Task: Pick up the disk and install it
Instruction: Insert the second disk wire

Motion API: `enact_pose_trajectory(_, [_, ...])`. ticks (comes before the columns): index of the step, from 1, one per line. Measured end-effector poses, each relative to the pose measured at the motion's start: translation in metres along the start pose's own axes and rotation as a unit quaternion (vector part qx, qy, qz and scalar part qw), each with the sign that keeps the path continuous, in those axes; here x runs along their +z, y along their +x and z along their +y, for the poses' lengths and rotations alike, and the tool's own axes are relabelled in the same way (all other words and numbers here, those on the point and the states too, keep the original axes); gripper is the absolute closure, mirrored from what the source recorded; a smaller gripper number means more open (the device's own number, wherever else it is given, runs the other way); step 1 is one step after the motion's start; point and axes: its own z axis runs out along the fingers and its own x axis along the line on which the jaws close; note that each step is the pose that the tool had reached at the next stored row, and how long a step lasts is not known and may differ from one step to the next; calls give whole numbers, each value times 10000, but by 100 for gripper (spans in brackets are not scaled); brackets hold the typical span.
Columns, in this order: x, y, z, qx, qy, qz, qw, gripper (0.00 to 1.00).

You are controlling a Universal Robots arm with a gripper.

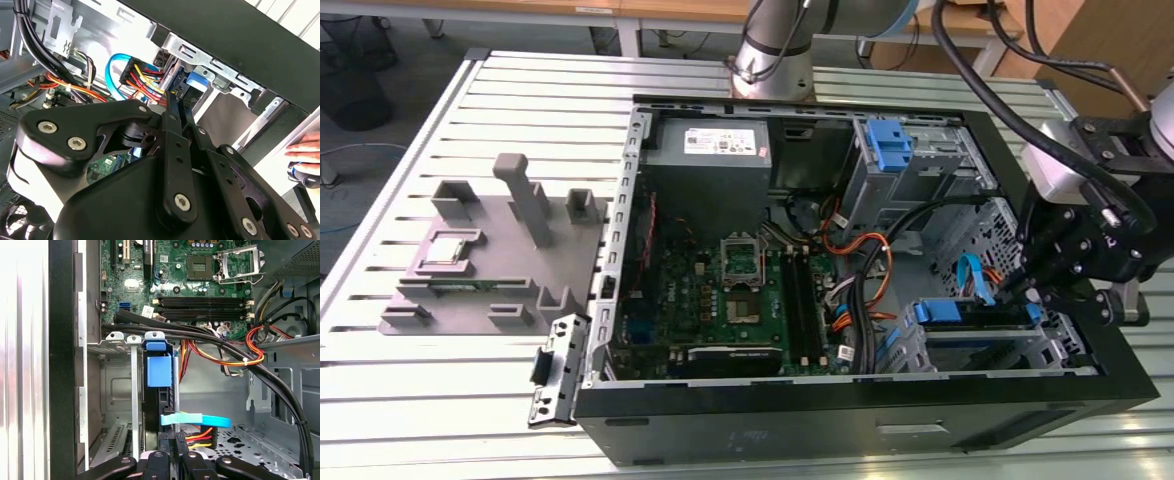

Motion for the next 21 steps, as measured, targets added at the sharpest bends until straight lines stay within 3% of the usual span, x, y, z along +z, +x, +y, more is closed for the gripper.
enact_pose_trajectory(21, [31,22,-2,0,0,2,10000,84])
